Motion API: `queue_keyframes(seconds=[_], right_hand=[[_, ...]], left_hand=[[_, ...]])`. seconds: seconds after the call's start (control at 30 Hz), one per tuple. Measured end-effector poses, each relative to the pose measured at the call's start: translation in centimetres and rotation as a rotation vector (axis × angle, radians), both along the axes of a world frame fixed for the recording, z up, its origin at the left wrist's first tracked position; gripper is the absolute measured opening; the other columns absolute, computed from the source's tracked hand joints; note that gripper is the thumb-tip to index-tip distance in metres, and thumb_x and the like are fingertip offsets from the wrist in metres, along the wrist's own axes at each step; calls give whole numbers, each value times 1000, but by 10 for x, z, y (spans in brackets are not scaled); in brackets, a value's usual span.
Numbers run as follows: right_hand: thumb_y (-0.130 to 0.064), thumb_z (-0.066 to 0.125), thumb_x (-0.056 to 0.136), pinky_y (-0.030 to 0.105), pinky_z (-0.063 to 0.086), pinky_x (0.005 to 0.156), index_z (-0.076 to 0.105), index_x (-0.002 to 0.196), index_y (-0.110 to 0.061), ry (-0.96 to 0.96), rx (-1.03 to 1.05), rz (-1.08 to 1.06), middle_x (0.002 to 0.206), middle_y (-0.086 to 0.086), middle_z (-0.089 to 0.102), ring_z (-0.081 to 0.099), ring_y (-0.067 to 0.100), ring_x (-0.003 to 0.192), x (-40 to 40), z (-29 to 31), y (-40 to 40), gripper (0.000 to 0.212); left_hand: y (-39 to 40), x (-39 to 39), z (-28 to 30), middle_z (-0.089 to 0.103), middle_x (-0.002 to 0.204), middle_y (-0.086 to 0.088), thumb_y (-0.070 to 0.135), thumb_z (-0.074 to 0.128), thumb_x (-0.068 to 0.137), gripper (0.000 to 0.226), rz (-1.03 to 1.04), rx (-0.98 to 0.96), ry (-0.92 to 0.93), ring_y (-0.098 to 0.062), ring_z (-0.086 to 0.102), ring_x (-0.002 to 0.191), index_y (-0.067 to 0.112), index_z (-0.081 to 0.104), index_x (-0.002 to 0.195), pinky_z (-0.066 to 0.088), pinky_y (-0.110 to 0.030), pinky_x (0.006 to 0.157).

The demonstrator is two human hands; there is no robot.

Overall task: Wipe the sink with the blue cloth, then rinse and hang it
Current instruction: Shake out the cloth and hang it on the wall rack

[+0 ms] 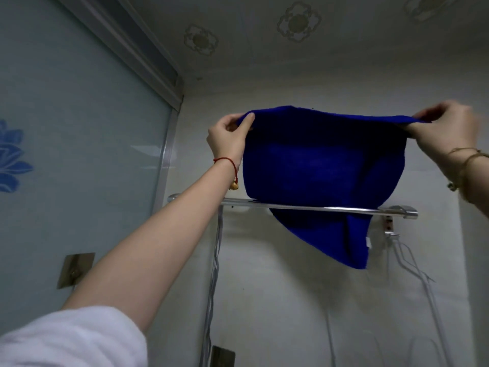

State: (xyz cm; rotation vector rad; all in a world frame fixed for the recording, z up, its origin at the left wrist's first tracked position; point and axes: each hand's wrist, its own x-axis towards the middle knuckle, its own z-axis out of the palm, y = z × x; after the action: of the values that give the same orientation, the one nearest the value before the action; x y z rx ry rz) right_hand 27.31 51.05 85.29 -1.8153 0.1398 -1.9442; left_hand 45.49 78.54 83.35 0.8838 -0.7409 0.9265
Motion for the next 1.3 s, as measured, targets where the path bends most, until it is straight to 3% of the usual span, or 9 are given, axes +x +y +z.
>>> queue_keyframes(seconds=[0.3, 0.47, 0.67, 0.8, 1.0, 1.07, 1.2, 1.3], right_hand=[[-15, 74, 75, 46, 53, 88, 67, 90, -10, 60, 4, -20, 96, 16, 68, 62, 29, 89, -4, -8, 1, 17], [-14, 73, 77, 41, 54, 84, 66, 97, -7, 76, 12, 25, 95, 12, 66, 60, 24, 88, 12, -25, -5, 22], [-12, 68, 74, 39, 54, 84, 66, 93, -8, -24, 41, 65, 91, 7, 67, 62, 22, 84, 25, -82, -1, 20], [-6, 64, 71, 33, 53, 78, 64, 91, -10, -56, 33, 98, 95, 11, 66, 63, 25, 85, 31, -131, 6, 20], [0, 67, 70, 34, 54, 80, 62, 92, -9, -35, -22, 95, 96, 2, 59, 60, 21, 87, 38, -201, 20, 24], [-1, 70, 73, 28, 55, 80, 60, 95, -9, 20, -32, 109, 99, 1, 56, 59, 18, 89, 40, -221, 23, 26], [-7, 75, 79, 1, 45, 73, 62, 103, -4, 88, 23, 151, 107, 5, 55, 55, 7, 88, 44, -253, 30, 28], [-6, 73, 81, -4, 38, 69, 66, 100, 1, 102, 51, 120, 104, 10, 56, 50, 4, 84, 45, -264, 33, 21]], left_hand=[[-4, 5, -13, 74, 96, -2, 26, 79, 81, 11, -11, 82, 95, -19, 70, 95, 27, 70, 87, 58, -41, 90], [-4, 16, -32, 73, 98, -4, 26, 78, 83, 12, -5, 129, 116, -19, 70, 97, 25, 69, 91, 57, -40, 91], [0, 30, -82, 74, 97, -4, 24, 76, 85, 9, -2, 114, 109, -19, 70, 96, 25, 71, 92, 58, -36, 90], [0, 32, -124, 72, 98, -5, 15, 74, 86, 16, -24, 123, 102, -14, 69, 94, 10, 71, 101, 56, -24, 84], [3, 37, -199, 73, 101, -3, 3, 74, 84, 17, -37, 177, 167, -13, 70, 98, 15, 73, 96, 54, -22, 89], [4, 38, -214, 73, 102, -2, 1, 73, 84, 19, -21, 213, 188, -9, 69, 98, 13, 73, 99, 54, -20, 89], [2, 39, -226, 73, 99, 1, -1, 72, 84, 21, 34, 262, 233, 5, 67, 86, 11, 74, 100, 51, -12, 84], [1, 38, -229, 73, 95, 1, -2, 72, 84, 20, 100, 281, 236, 9, 66, 84, 13, 75, 97, 51, -10, 84]])
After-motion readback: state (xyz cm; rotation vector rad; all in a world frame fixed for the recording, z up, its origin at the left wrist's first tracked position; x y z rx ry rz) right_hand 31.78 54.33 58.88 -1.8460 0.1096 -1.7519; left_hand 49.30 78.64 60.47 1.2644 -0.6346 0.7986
